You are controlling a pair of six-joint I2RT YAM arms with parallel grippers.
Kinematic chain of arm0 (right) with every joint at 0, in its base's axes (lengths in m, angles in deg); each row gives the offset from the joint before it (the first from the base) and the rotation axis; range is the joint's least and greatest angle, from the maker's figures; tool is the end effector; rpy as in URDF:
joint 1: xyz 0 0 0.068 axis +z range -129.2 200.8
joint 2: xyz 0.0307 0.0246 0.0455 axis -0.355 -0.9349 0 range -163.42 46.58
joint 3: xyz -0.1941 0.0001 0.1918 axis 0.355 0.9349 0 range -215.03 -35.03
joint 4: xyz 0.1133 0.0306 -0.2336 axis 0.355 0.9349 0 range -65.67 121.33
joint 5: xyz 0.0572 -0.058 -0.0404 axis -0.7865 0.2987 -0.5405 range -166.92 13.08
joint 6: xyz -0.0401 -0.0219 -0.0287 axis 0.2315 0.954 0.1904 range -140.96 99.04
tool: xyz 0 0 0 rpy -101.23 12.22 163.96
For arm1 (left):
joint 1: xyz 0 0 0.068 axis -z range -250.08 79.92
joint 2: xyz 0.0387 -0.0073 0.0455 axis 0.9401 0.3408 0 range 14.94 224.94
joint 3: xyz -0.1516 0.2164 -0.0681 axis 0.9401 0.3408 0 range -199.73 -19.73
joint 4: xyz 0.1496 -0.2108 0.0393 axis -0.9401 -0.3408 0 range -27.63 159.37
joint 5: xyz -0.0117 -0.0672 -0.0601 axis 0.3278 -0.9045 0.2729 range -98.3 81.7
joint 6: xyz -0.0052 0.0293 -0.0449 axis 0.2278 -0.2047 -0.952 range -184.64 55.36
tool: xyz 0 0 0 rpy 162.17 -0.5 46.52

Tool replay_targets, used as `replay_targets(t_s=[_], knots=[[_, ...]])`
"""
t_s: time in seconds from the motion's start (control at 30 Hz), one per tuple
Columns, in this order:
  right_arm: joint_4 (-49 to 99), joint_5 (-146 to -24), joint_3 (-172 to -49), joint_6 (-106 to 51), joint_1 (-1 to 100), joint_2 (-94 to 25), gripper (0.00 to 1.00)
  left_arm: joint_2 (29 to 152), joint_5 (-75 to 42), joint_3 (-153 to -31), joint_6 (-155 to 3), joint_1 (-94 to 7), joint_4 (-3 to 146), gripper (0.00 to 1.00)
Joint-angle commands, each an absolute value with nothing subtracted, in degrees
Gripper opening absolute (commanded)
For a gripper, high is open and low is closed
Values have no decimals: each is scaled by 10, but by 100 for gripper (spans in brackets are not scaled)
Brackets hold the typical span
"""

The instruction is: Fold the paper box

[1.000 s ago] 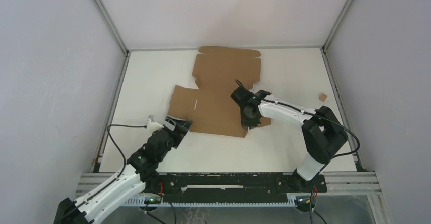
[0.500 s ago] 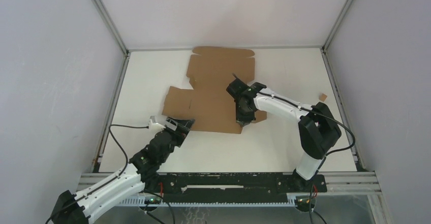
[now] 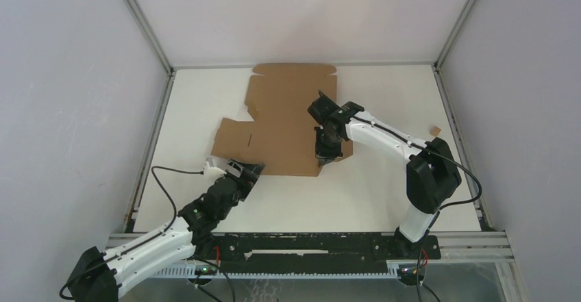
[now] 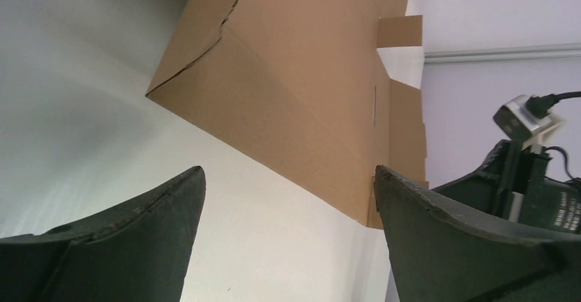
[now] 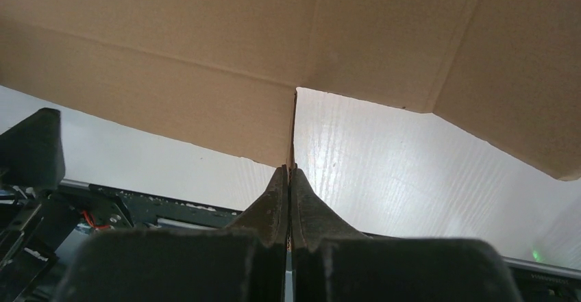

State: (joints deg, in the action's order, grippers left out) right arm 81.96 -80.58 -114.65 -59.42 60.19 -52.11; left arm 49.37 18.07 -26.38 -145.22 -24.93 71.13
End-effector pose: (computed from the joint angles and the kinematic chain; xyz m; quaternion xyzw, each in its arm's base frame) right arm 0.2583 0.2151 0.2445 -0.0118 0.9927 0.0974 0.0702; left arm 0.1114 -0.0896 0.1553 -0.3664 0.7499 -0.3708 0.4074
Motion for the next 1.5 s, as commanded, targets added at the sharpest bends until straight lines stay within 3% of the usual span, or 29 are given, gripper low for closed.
replay_targets(t_s=[0.0,0.67,1.0,1.17,1.47], knots=[[815,-822,-1171,-596,597,-510,0,489,189,-300,-1472,-225,704,96],[777,-848,-1155,-630,623,-480,0,605,238,-341,-1491,-211,747,94],[754,-864,-1136,-639,633,-464,0,671,232,-371,-1495,-210,753,70],[739,-874,-1118,-641,638,-457,0,674,247,-378,-1492,-212,745,46],[724,-882,-1096,-641,654,-446,0,709,243,-403,-1464,-226,732,20]])
